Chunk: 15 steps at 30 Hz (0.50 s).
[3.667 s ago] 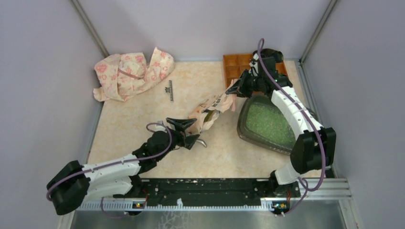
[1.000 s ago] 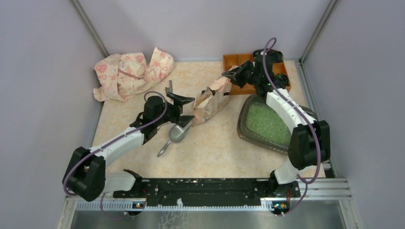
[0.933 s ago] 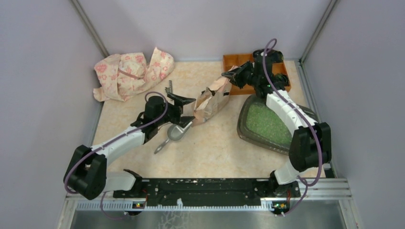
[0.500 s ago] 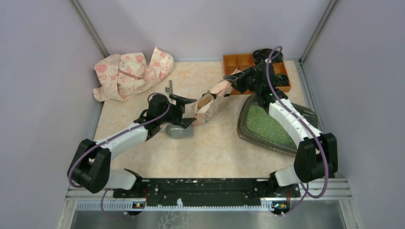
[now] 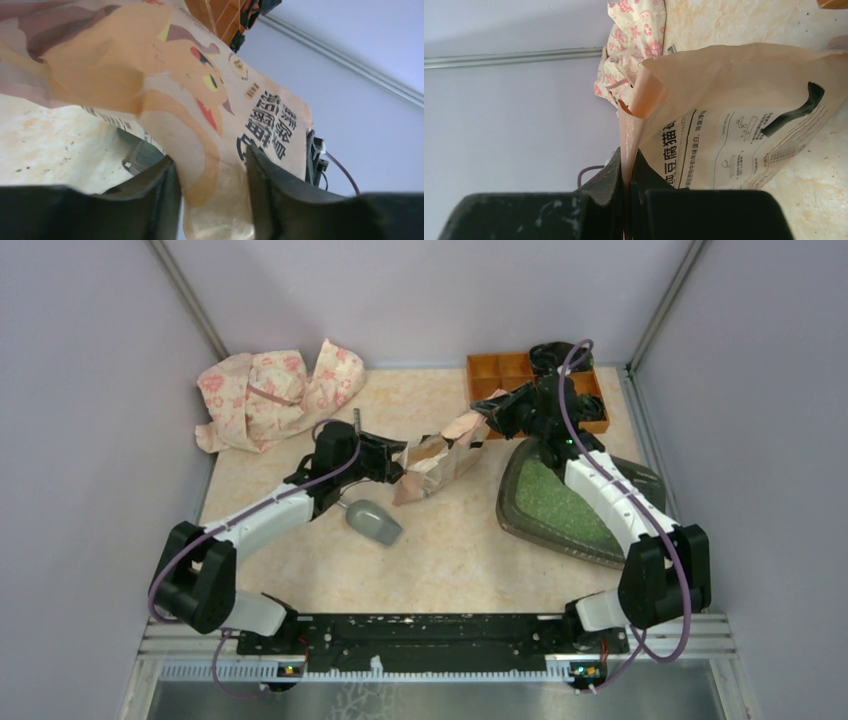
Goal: Fill the litter box with clean litter
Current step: Close the cat litter bag at the center of the board.
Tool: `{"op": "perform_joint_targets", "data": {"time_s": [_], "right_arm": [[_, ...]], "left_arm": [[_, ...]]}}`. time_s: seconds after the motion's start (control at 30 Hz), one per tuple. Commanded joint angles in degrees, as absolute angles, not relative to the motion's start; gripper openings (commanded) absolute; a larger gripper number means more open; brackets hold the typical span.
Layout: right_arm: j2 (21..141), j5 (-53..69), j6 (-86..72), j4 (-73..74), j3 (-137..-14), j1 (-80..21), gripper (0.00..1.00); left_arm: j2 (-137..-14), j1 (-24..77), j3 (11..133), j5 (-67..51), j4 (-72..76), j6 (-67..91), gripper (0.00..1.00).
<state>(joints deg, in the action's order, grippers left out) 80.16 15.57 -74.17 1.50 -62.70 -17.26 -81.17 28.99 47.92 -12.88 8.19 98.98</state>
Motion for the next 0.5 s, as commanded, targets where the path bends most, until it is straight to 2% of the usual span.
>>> {"op": "perform_joint_targets", "data": {"time_s": [0.0,0.07,0.1,0.27,0.4,0.47], "right_arm": [[76.6,16.3,-71.4,0.7,-66.5,-18.2,0.00],[76.3,16.5,-71.1,1.2,-65.9,-18.1,0.00],[76.3,16.9,-70.7,1.2,-65.7,-17.9,0.00],[79.1,20.9,-62.9,5.1,-70.9,-15.9,0.00],[85.0,30.1,-55.5,6.3,-79.2,-14.1,0.01],[88.7,35.0,-51.9,9.4,-84.3,-13.5,0.26]], "left_arm": [[-79.4,28.3,47.5,-11.7,12.0,98.0,0.40],[-80.1,27.7,48.2,-13.1,12.4,97.3,0.22],[-80.4,27.3,48.6,-14.0,12.6,97.0,0.19],[-79.8,25.6,49.1,-18.2,13.7,94.3,0.23],[-78.8,25.3,50.0,-22.1,10.9,91.8,0.24],[-78.0,25.3,49.4,-22.6,9.6,91.2,0.29]]}}
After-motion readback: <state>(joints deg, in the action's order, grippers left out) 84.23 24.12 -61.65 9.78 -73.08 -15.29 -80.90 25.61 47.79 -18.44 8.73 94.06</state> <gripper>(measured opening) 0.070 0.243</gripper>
